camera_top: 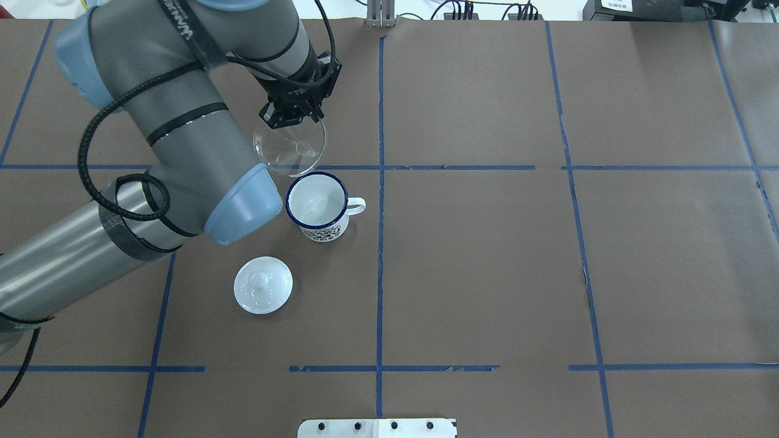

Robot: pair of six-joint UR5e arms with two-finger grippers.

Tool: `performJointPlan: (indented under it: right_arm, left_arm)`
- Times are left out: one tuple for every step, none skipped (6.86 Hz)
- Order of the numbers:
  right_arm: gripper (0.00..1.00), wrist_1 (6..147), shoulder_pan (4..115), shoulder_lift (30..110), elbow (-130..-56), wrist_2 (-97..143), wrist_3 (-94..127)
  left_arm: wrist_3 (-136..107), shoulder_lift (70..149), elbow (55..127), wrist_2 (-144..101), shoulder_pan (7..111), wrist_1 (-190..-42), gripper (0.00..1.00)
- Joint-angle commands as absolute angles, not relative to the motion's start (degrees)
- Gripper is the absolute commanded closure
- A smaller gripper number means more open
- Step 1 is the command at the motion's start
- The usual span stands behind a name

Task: Place funnel on cup
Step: 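Carry the glass funnel over the enamel mug with the left gripper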

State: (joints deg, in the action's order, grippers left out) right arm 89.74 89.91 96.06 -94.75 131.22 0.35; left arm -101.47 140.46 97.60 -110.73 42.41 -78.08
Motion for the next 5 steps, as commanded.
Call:
performJointPlan:
  right_arm:
    - [0.00,89.7,89.9,96.1,-94.7,131.2,0.4]
    - [0.00,89.7,89.9,96.1,-94.7,131.2,0.4]
    - [0.00,89.7,89.9,96.1,-94.7,131.2,0.4]
    - [0.00,89.7,89.9,96.1,-94.7,131.2,0.4]
    - [0.00,89.7,89.9,96.1,-94.8,131.2,0.4]
  left_arm:
    - [-95.0,141.7,92.2,-110.8,38.7,-76.0,1.00]
    - [-94.1,141.8,90.7,-110.8,38.5,-76.1,1.00]
    - [-93.5,141.8,90.2,-110.8,38.1,-76.1,1.00]
    - [-93.4,142.3,89.3,-110.9,37.4,-76.2,1.00]
    - [-93.3,143.3,87.3,-110.9,37.0,-76.4,1.00]
